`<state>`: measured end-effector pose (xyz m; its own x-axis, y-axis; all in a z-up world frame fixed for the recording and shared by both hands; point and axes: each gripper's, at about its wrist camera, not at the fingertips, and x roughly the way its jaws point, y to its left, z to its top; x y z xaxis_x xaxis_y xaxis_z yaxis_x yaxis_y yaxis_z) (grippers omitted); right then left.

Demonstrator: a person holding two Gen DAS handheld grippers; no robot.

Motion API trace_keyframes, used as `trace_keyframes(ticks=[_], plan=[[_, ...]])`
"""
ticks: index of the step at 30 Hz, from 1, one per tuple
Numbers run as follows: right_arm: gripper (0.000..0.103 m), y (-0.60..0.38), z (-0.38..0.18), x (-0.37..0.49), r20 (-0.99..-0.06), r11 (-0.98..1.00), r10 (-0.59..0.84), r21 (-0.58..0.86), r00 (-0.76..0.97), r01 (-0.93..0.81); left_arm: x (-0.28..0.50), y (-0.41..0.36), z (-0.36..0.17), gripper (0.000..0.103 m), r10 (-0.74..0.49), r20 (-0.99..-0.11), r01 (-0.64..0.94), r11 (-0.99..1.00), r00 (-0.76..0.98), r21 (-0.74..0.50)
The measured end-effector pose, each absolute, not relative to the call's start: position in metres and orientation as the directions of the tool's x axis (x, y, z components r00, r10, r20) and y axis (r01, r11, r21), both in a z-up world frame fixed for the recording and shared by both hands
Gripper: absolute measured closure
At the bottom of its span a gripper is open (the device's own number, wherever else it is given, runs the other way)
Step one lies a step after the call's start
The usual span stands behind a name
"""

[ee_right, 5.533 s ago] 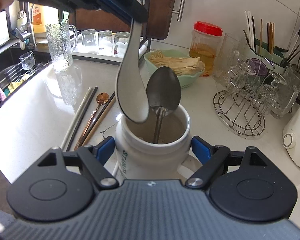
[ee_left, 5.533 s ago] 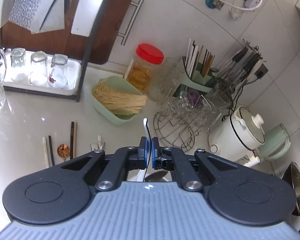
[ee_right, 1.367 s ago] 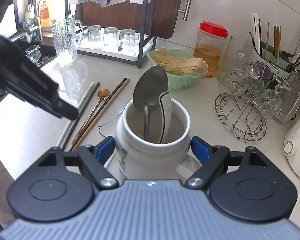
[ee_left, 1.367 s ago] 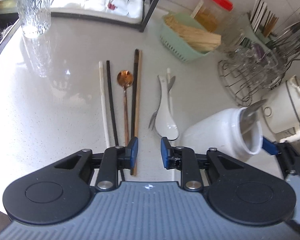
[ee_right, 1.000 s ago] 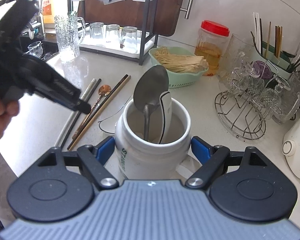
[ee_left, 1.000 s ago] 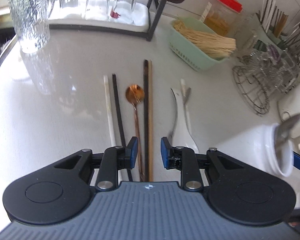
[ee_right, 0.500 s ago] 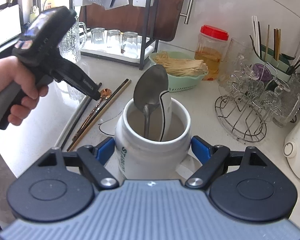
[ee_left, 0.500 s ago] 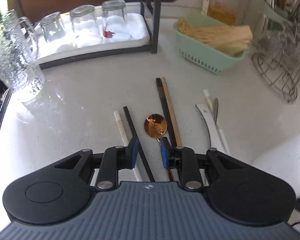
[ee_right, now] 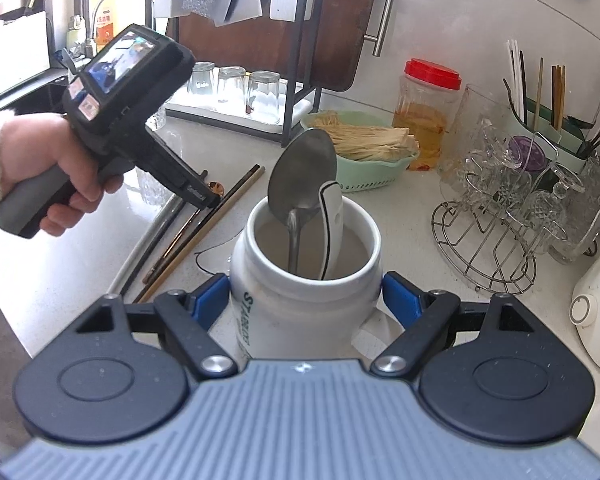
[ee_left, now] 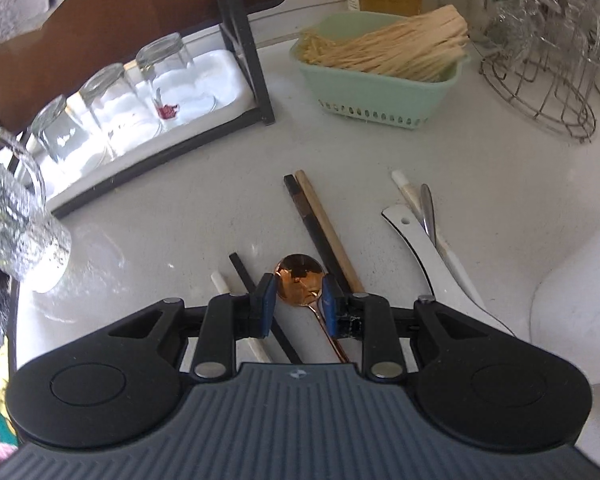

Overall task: Organize utensils
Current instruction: 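Lower the left tool onto the copper spoon and close on it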

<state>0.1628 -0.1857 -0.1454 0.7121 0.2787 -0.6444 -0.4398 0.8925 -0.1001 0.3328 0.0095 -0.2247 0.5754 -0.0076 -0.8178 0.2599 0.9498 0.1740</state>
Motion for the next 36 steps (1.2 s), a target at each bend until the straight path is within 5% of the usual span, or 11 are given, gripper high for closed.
trace_keyframes(ticks=[36], plan=[[0.017,-0.184,-0.148,0.171,-0.637,0.891,0.286,-0.098,0.716,-0.443,0.342,0.022,-0.225,0.070,-0.056,-0.829,0.120,0.993,0.556,0.013]])
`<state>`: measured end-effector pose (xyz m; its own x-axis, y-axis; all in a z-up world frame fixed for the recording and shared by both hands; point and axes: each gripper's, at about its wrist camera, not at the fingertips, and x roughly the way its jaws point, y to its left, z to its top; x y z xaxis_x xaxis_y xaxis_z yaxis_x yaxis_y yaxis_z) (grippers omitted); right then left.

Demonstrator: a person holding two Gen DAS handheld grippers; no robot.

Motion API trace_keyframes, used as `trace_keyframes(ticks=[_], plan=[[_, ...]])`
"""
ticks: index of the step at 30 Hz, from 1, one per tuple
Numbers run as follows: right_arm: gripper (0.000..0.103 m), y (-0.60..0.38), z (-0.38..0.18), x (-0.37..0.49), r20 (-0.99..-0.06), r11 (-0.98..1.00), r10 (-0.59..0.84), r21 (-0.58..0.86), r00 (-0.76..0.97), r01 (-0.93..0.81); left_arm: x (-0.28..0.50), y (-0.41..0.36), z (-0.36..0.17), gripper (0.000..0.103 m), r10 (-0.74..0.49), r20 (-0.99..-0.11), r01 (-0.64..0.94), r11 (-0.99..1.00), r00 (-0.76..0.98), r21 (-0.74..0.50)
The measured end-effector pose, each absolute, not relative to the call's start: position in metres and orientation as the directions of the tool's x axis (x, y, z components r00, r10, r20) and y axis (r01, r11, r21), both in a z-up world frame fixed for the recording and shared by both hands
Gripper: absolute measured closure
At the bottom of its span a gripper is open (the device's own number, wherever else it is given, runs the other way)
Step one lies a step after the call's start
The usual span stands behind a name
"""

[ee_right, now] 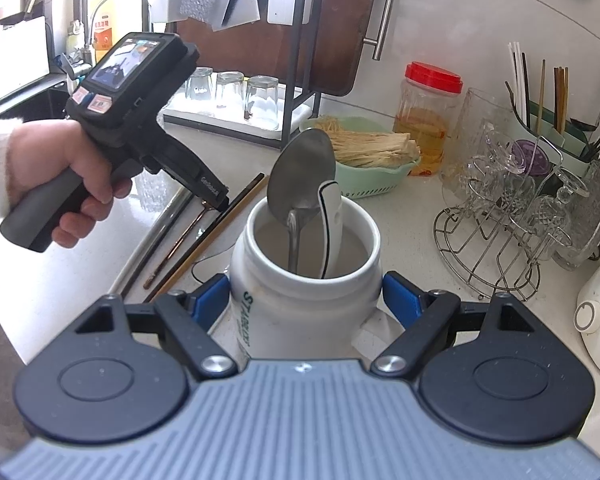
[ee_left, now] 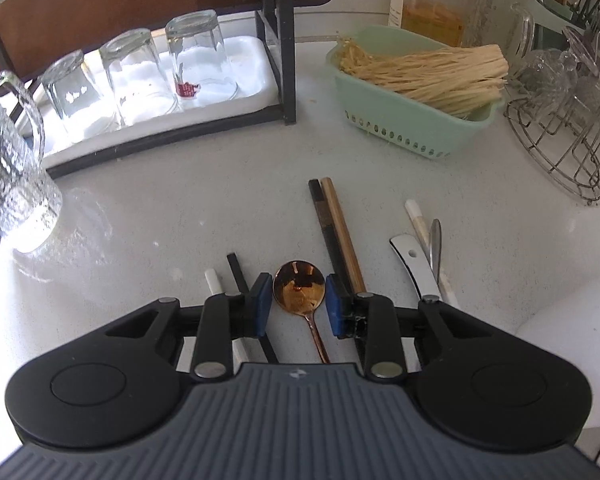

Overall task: Organize utensils
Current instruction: 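Lower the left tool onto the copper spoon and close on it, then lift the copper spoon with the left tool and carry it over the mug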

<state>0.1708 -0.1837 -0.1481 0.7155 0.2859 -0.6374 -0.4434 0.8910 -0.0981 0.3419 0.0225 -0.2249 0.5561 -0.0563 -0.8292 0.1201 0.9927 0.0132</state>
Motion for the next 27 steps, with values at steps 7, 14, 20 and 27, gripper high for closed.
trace_keyframes(ticks=[7,14,20,27], plan=[[0.017,-0.183,-0.149,0.172,-0.635,0.891,0.279,-0.107,0.720,-0.440,0.322,0.023,-0.208,0.070,-0.083,-0.813,0.105,0.994,0.576,-0.028],[0.017,-0.179,-0.150,0.174,-0.629,0.896,0.267,-0.116,0.730,-0.428,0.294,0.023,-0.180,0.070,-0.120,-0.788,0.086,0.993,0.604,-0.086],[0.017,-0.176,-0.150,0.173,-0.629,0.905,0.247,-0.122,0.737,-0.407,0.272,0.026,-0.162,0.070,-0.154,-0.772,0.066,0.987,0.617,-0.144],[0.017,-0.173,-0.150,0.175,-0.636,0.904,0.233,-0.136,0.735,-0.405,0.253,0.023,-0.151,0.070,-0.213,-0.749,0.075,0.974,0.628,-0.214]])
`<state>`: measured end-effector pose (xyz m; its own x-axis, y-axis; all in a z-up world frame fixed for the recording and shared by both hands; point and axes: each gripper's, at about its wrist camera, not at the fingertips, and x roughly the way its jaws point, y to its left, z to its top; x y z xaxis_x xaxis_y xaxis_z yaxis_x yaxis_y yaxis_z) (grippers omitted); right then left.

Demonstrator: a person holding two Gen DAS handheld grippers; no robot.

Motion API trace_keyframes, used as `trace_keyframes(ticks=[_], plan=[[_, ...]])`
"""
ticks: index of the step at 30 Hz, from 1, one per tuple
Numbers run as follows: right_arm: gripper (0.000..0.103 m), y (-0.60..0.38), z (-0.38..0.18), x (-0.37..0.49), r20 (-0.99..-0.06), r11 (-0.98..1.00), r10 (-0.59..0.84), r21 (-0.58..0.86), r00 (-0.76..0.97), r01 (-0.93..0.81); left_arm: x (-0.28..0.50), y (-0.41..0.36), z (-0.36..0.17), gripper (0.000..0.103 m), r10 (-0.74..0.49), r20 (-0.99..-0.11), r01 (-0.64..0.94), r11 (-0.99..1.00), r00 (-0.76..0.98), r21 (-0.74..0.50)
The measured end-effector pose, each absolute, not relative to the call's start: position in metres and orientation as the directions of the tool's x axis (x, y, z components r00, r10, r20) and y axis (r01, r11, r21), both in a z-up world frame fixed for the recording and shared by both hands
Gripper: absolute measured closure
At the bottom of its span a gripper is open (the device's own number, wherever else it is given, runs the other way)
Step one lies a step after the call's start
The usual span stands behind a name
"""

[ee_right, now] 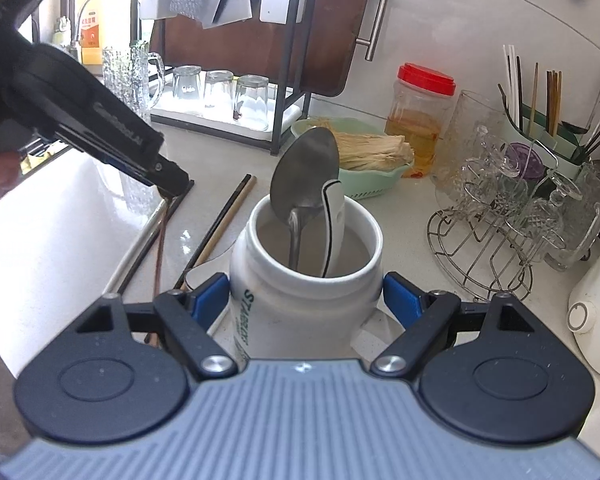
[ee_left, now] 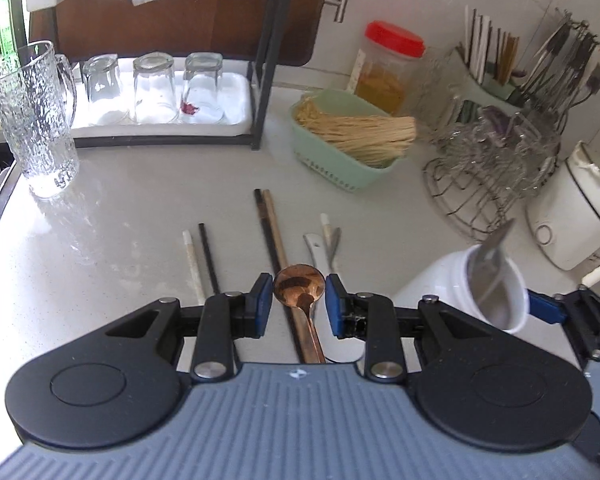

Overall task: Organize utensils
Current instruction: 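Lift the copper spoon with the left tool and carry it over the mug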

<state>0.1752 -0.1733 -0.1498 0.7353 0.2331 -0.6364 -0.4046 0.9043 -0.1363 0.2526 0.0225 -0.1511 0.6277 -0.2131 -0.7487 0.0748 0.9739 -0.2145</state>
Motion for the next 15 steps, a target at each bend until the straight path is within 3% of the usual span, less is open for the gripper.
trace_keyframes(ticks=[9,15], plan=[[0.016,-0.169,-0.149,0.179,-0.659,0.903,0.211,-0.150,0.721,-0.402,0.240,0.031,-0.130,0.071,-0.246,-0.706,0.063,0.959,0.664,-0.275],[0.016,-0.164,-0.152,0.178,-0.655,0.914,0.183,-0.162,0.733,-0.373,0.238,0.032,-0.123,0.071,-0.253,-0.698,0.100,0.963,0.670,-0.252]])
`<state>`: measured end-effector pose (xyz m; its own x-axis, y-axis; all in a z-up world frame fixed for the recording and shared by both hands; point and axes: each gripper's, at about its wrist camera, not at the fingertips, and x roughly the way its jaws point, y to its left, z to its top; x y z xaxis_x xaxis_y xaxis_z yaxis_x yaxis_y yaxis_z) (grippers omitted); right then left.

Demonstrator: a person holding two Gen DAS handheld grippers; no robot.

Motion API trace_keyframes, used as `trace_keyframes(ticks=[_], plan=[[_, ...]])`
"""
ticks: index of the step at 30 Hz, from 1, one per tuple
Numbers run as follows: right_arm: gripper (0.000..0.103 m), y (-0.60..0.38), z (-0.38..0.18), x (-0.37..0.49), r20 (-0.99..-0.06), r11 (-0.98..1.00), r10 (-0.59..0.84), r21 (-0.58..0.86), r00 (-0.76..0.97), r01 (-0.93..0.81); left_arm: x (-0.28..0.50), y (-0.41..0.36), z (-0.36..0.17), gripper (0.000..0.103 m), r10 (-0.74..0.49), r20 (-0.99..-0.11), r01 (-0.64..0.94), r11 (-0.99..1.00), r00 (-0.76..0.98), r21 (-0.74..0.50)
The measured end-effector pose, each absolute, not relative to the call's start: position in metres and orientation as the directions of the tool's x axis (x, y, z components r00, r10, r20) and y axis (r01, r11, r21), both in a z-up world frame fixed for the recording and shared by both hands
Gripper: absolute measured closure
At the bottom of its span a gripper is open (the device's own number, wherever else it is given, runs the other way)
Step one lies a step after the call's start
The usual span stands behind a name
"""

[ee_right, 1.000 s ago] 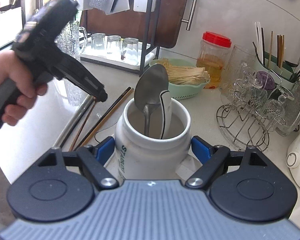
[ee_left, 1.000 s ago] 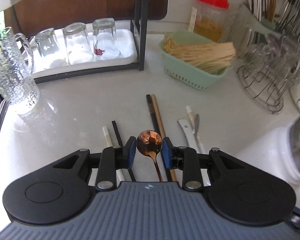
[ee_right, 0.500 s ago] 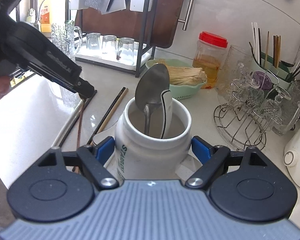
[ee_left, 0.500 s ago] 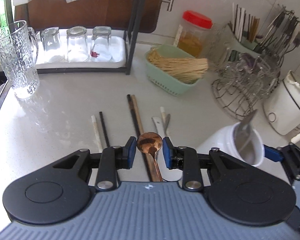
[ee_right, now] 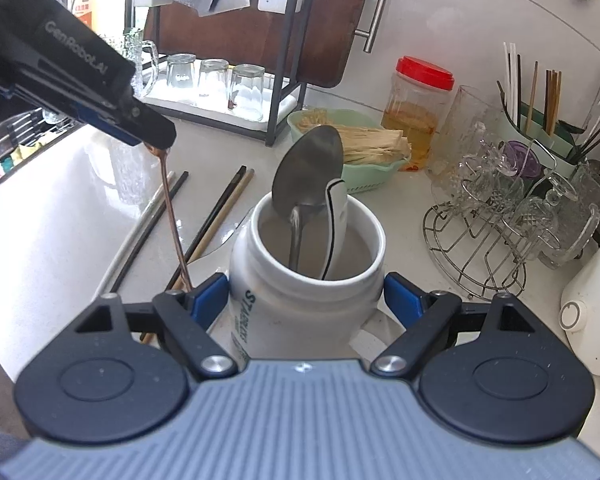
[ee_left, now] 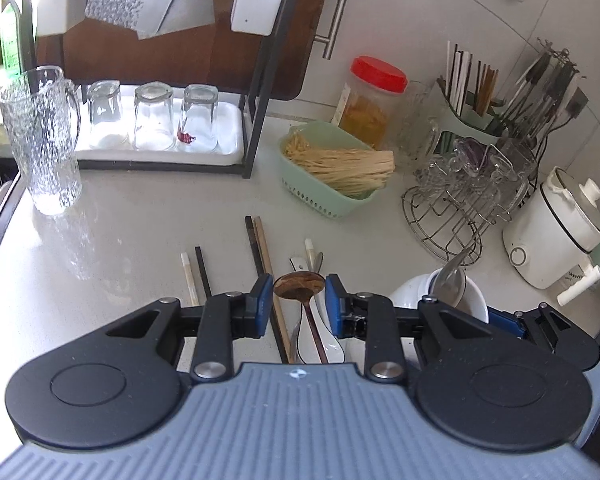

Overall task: Organize utensils
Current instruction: 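Lift the copper spoon with the left tool and carry it over the mug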

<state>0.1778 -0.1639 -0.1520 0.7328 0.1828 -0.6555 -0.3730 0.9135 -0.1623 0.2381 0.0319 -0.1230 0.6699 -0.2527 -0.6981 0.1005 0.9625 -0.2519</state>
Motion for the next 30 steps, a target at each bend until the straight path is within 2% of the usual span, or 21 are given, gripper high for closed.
trace_keyframes(ticks=[19,30], plan=[[0.016,-0.159,-0.152,0.182,-0.678,0.916,0.156,-0.173,0.718,-0.363,0.225,0.021,-0.061,0.071,-0.186,-0.671,0.081,0.979,0.718,-0.185],[0.016,-0.159,-0.151,0.183,-0.682,0.910,0.167,-0.171,0.712,-0.377,0.223,-0.002,-0.019,0.071,-0.208,-0.669,0.132,0.978,0.713,-0.163]])
